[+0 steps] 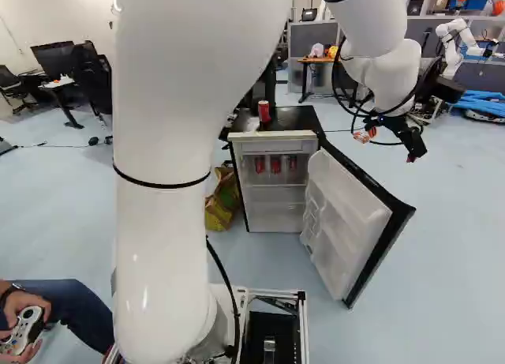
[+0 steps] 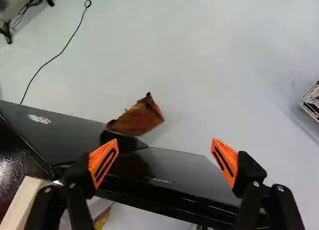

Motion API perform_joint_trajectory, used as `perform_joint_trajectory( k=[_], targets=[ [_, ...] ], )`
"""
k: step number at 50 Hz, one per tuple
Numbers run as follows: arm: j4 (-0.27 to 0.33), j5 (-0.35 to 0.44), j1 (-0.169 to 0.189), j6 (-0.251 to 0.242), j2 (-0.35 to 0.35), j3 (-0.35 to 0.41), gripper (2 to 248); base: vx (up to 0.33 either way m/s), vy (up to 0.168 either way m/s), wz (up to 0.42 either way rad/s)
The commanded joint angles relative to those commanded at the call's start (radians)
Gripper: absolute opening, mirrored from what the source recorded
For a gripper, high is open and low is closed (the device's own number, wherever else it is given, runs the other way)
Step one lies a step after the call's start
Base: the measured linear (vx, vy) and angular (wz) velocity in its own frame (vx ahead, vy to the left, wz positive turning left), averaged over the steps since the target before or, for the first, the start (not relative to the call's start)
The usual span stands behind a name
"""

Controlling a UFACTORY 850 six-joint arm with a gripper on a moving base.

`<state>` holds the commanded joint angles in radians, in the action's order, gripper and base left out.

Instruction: Grab a drink from the fridge

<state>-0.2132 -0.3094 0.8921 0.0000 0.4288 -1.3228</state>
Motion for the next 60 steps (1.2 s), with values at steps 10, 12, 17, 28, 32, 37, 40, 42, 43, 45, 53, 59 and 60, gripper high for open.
perform_joint_trajectory(
  k=[10, 12, 17, 28, 32, 37, 40, 42, 43, 45, 53, 59, 60],
  targets=[
    [0.0, -0.059, 0.003, 0.0, 0.049, -0.064, 247, 0.0, 0.0, 0.0],
    [0.0, -0.072, 0.003, 0.0, 0.059, -0.077, 247, 0.0, 0.0, 0.0],
    [0.0, -0.106, 0.004, 0.0, 0.083, -0.109, 247, 0.0, 0.0, 0.0],
    [0.0, -0.183, 0.007, 0.0, 0.142, -0.182, 247, 0.0, 0.0, 0.0],
    [0.0, -0.211, 0.008, 0.0, 0.168, -0.21, 247, 0.0, 0.0, 0.0],
    [0.0, -0.246, 0.009, 0.0, 0.203, -0.245, 247, 0.0, 0.0, 0.0],
    [0.0, -0.268, 0.01, 0.0, 0.224, -0.267, 247, 0.0, 0.0, 0.0],
    [0.0, -0.282, 0.01, 0.0, 0.238, -0.282, 247, 0.0, 0.0, 0.0],
    [0.0, -0.289, 0.011, 0.0, 0.245, -0.29, 247, 0.0, 0.0, 0.0],
    [0.0, -0.303, 0.011, 0.0, 0.259, -0.304, 247, 0.0, 0.0, 0.0],
    [0.0, -0.359, 0.013, 0.0, 0.316, -0.365, 247, 0.0, 0.0, 0.0],
    [0.0, -0.402, 0.014, 0.0, 0.358, -0.412, 247, 0.0, 0.0, 0.0],
    [0.0, -0.409, 0.015, 0.0, 0.365, -0.419, 247, 0.0, 0.0, 0.0]
  ],
)
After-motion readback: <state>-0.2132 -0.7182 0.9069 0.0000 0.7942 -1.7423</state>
